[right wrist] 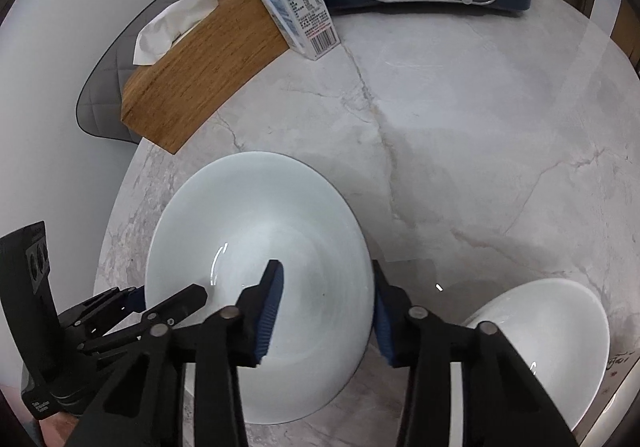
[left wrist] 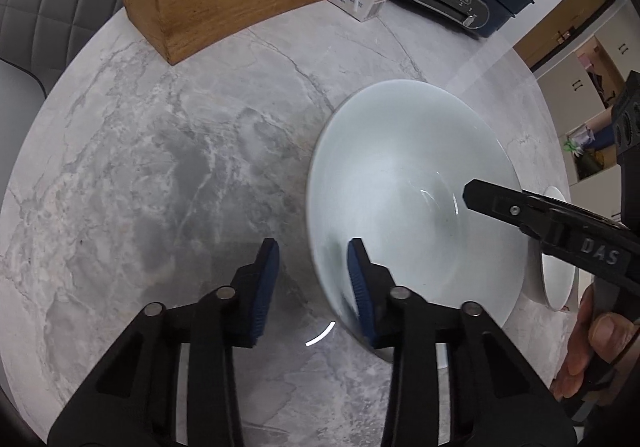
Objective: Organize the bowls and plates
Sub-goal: 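Close the left tool on the large white bowl's rim, then carry the large white bowl over the plate stack and lower it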
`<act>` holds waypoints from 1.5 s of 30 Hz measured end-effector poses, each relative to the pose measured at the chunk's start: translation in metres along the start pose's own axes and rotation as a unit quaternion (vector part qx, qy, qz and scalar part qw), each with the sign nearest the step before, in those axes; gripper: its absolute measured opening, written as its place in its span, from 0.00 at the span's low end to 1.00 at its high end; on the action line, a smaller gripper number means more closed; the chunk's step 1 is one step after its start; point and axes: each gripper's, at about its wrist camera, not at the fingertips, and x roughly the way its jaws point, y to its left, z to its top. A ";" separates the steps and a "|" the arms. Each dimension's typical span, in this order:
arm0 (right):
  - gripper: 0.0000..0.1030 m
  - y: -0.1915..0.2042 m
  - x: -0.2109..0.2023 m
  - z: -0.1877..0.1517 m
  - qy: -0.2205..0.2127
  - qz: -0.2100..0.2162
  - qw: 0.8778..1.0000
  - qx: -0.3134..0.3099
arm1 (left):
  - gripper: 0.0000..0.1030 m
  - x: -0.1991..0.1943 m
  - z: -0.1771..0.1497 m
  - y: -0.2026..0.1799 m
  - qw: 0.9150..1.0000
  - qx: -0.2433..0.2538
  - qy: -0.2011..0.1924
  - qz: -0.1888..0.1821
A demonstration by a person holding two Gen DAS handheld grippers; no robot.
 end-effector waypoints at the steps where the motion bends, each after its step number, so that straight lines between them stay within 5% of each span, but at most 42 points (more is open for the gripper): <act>1: 0.34 0.000 0.001 0.000 0.004 -0.005 1.000 -0.001 | 0.25 0.002 0.001 -0.002 1.000 0.002 0.001 0.000; 5: 0.14 -0.001 0.001 -0.002 0.015 -0.012 1.000 -0.003 | 0.15 0.003 0.004 -0.007 1.000 0.007 0.001 0.008; 8: 0.10 -0.003 0.000 -0.005 0.017 -0.005 1.000 0.002 | 0.10 0.003 0.004 -0.002 1.000 -0.002 0.001 0.005; 17: 0.10 0.016 -0.030 -0.037 -0.008 0.007 1.000 -0.007 | 0.10 -0.034 -0.020 -0.008 1.000 0.023 -0.007 0.012; 24: 0.10 0.013 -0.077 -0.100 -0.030 0.013 0.999 0.009 | 0.10 -0.073 -0.077 -0.034 0.998 0.065 0.003 -0.006; 34: 0.10 -0.030 -0.107 -0.209 -0.031 0.000 0.994 0.104 | 0.10 -0.064 -0.151 -0.090 0.992 0.111 0.048 -0.029; 45: 0.11 -0.063 -0.103 -0.251 -0.032 -0.001 0.987 0.156 | 0.10 -0.032 -0.175 -0.125 0.987 0.146 0.066 -0.021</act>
